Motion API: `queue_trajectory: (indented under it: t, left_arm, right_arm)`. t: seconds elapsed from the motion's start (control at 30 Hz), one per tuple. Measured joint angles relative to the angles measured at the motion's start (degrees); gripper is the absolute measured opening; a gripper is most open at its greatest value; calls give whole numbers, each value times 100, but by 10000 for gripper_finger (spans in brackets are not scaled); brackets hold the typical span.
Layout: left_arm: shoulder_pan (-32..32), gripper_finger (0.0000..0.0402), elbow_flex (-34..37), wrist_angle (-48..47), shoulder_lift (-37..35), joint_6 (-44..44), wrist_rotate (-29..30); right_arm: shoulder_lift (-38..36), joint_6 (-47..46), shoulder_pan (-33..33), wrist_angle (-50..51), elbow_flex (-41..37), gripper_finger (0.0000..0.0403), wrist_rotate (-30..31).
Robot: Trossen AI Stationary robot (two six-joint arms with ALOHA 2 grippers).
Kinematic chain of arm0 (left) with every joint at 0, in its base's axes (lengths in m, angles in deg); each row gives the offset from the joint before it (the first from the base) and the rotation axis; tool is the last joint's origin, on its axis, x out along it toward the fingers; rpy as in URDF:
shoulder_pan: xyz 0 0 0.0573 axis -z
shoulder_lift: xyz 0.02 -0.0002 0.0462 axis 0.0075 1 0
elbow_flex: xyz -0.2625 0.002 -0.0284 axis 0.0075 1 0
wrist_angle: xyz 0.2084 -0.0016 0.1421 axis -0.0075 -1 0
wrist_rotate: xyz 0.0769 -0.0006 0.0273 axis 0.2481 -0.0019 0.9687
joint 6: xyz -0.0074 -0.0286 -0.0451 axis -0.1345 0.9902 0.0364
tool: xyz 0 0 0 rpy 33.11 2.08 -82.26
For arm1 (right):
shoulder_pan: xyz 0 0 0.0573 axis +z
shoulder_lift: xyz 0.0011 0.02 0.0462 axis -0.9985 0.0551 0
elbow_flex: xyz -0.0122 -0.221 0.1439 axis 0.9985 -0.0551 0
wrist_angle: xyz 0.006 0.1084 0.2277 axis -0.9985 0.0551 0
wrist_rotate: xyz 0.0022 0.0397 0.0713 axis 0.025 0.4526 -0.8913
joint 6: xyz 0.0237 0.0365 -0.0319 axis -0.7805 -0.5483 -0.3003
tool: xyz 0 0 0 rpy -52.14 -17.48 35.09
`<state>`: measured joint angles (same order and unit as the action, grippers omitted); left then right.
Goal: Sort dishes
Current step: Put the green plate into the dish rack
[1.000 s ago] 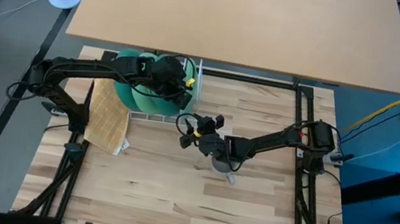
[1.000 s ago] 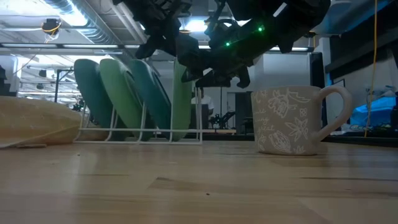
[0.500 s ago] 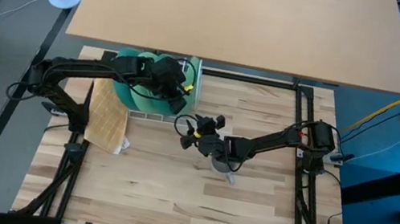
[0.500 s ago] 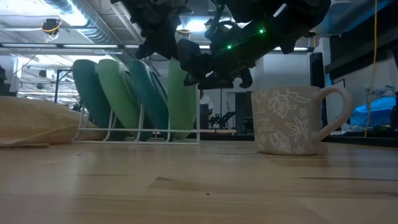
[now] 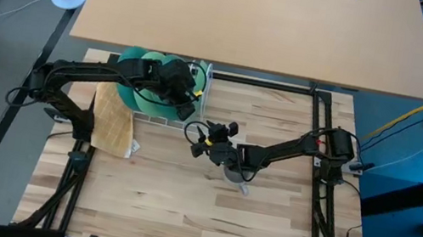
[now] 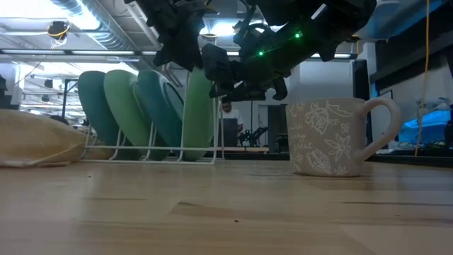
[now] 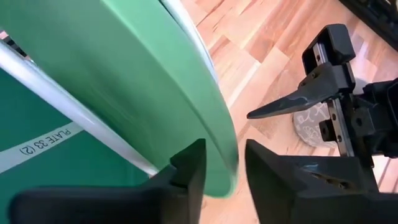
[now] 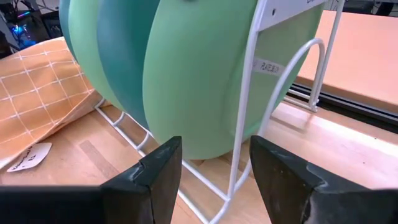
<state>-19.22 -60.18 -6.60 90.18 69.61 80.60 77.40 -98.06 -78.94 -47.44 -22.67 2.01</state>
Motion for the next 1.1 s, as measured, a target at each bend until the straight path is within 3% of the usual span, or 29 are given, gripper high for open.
queue_trajectory:
  t: [0.17,0.43,0.63,0.77,1.1]
  left_arm:
    - [-33,129,0,-77,-88,-151,-52]
    - [-254,123,0,-196,-684,-72,-61]
    - [-188,121,-2,700,-1100,-289,-34]
    - [32,120,-4,1313,-996,-1104,-37]
    - [123,117,-4,1189,-439,-3257,236]
  right_arm:
    - [0,17,0,0,0,195,2]
    - [0,283,0,0,0,195,98]
    - [0,289,0,-39,0,195,101]
    - [0,417,0,-48,0,195,102]
    - [-295,1107,115,25,0,195,228]
